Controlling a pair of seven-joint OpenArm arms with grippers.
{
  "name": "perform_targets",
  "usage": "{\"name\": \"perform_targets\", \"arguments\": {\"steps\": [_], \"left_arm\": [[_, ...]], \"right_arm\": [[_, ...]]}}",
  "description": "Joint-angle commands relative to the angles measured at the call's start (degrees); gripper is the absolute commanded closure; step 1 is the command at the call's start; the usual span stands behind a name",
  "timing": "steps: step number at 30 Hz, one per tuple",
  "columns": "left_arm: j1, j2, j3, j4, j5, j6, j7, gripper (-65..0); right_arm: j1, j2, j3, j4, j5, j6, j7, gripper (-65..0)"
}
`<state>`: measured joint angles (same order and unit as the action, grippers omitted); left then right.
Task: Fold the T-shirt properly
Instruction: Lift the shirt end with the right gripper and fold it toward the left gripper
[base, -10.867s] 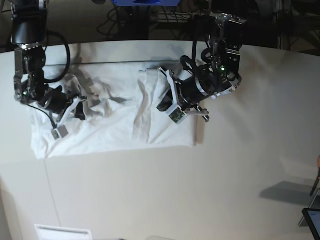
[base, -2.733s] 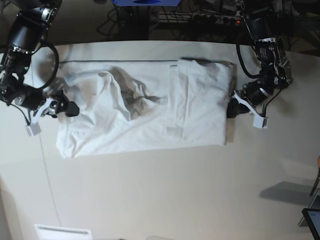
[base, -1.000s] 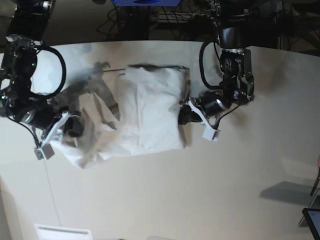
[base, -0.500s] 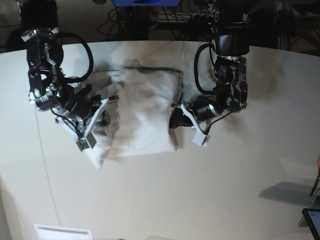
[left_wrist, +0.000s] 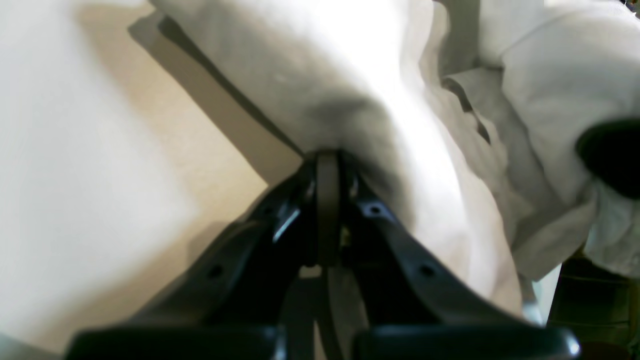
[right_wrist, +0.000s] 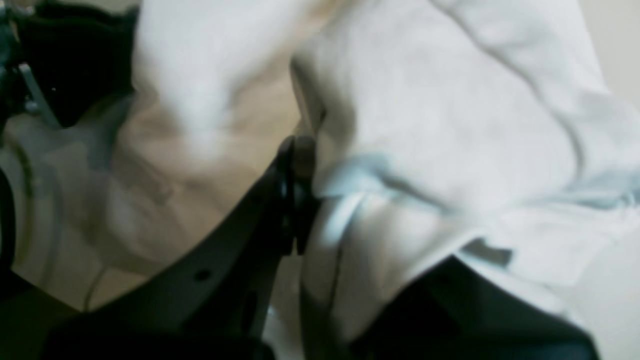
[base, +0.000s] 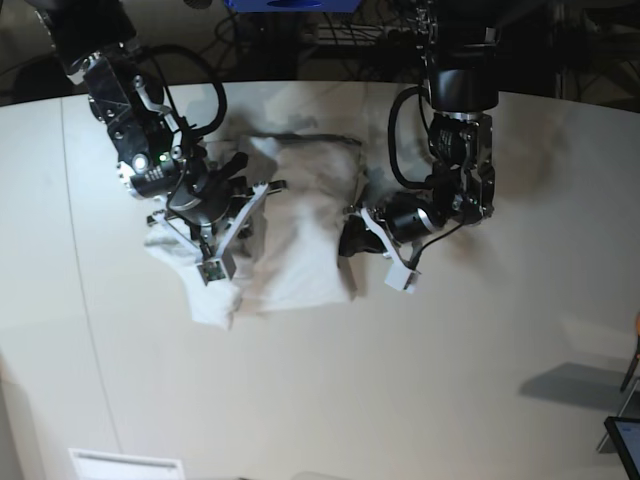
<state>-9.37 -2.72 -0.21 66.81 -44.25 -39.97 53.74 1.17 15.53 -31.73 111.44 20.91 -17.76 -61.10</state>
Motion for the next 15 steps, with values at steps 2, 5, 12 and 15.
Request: {"name": "perform_targets", "arguments": {"steps": [2, 5, 12, 15], "left_arm": [[-0.3, 0.3, 0.4, 0.1, -0.9, 0.0, 1.1, 0.0], [-0.3, 0.3, 0.4, 0.1, -0.9, 0.0, 1.1, 0.0], [-0.3, 0.7, 0.4, 0.1, -0.9, 0.0, 1.1, 0.0], [-0.3, 0.7, 0.4, 0.1, -0.9, 0.0, 1.1, 0.0]], "right_arm": [[1.9, -0.1, -3.0, 1.2, -2.2, -0.1, 1.3, 0.0], [2.0, -1.0, -5.5, 1.2, -6.0, -0.1, 1.3, 0.0], [2.0, -5.1, -10.5, 1.0, -19.2, -0.1, 0.8, 0.0], [2.0, -6.5, -14.6, 0.8, -25.7, -0.1, 0.7, 0.0]]}}
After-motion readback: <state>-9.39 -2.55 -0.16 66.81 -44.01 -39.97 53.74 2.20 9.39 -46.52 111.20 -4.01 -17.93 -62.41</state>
